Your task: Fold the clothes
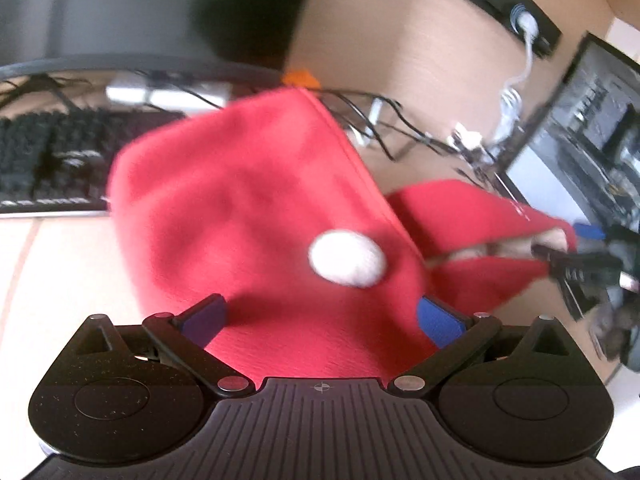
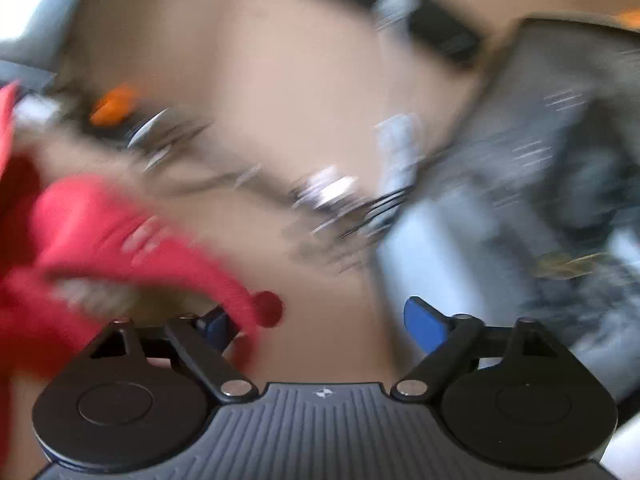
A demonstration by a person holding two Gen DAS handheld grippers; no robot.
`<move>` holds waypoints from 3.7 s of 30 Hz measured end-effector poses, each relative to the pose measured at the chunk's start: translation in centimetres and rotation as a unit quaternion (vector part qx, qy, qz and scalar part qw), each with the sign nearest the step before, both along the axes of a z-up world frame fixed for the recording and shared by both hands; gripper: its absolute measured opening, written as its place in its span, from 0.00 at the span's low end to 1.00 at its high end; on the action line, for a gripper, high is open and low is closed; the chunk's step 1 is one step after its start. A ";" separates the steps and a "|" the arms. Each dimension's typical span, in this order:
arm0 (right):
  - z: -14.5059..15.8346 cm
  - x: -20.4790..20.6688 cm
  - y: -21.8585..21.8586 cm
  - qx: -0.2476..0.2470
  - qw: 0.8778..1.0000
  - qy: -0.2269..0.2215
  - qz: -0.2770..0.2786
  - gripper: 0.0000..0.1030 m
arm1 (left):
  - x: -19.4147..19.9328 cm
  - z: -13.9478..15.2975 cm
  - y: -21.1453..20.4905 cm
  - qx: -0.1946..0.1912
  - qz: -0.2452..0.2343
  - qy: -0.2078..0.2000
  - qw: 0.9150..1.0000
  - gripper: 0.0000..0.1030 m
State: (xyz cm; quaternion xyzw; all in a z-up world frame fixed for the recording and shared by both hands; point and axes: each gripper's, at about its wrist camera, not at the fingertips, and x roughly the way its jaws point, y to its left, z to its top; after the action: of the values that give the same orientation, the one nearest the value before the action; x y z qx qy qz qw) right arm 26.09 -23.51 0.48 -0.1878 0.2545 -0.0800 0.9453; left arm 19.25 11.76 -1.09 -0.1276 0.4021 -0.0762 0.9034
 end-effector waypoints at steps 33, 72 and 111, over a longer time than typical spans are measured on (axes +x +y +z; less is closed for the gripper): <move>-8.1 -3.9 17.8 0.232 0.908 0.243 0.250 0.91 | -1.8 -0.4 7.5 -0.070 0.044 0.010 0.997 1.00; -2.1 -6.9 1.1 0.086 0.989 0.080 0.095 1.00 | 7.3 3.4 -4.2 -0.010 -0.118 -0.032 0.992 1.00; -3.0 -11.1 -1.8 0.166 0.979 0.101 -0.056 1.00 | 3.2 -2.4 -3.8 0.102 -0.158 -0.001 0.982 1.00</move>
State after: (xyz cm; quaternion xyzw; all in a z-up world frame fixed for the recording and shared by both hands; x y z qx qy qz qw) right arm 15.02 -25.27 -2.49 -0.0207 0.3684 -0.0702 0.9268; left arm 22.49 7.97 -3.45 0.0302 0.4222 -0.1770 0.8885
